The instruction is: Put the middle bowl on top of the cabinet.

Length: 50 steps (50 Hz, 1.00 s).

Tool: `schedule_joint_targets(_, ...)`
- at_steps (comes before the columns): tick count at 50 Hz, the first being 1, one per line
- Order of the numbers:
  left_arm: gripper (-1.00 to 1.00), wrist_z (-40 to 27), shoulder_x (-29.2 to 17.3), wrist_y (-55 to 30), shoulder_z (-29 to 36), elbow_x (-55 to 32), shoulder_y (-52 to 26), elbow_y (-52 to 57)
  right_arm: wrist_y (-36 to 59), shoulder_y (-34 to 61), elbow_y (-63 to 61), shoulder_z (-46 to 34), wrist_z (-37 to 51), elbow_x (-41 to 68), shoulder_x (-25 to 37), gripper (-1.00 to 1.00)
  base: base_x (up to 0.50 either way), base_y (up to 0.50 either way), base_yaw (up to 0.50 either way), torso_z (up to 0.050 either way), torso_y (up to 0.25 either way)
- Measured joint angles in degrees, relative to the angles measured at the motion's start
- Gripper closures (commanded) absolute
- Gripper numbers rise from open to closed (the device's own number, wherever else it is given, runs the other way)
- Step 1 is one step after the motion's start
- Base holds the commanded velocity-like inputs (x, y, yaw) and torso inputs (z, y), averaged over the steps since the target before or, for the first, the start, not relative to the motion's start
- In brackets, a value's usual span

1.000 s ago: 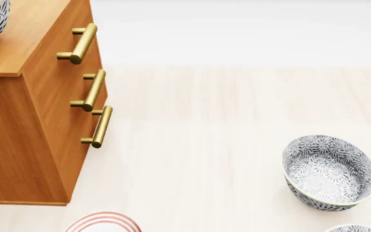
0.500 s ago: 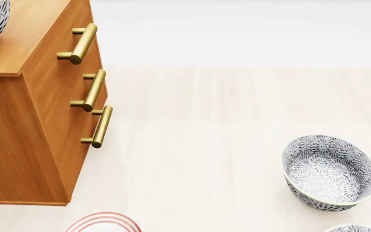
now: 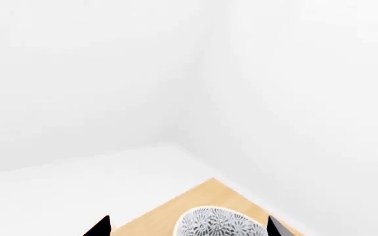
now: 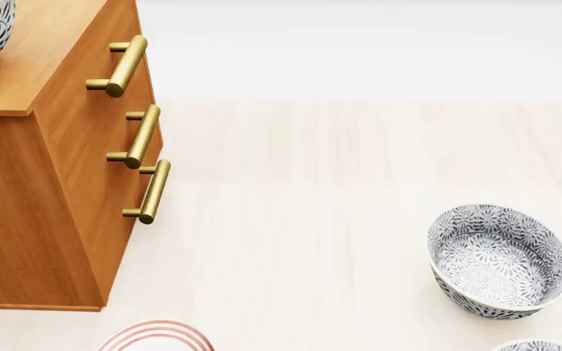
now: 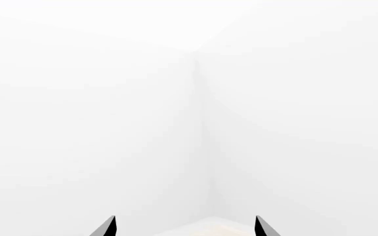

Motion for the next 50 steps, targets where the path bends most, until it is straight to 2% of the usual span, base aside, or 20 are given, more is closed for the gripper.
schedule_joint_targets(23, -1.0, 3.8, -3.4, 4.6, 3.0, 11.4, 8.6, 12.3, -0.6, -0.8, 0.1, 0.2, 0.1, 0.1, 0.1, -1.0, 0.0, 0.0, 0.0, 0.0, 0.0)
schedule_joint_targets(50, -1.0, 3.6, -8.1, 11.6, 6.4, 25.7, 21.4, 26.2, -1.0, -1.2, 0.1, 0.1, 0.2, -0.1, 0.3, -1.0, 0.0, 0.0, 0.0, 0.0, 0.0)
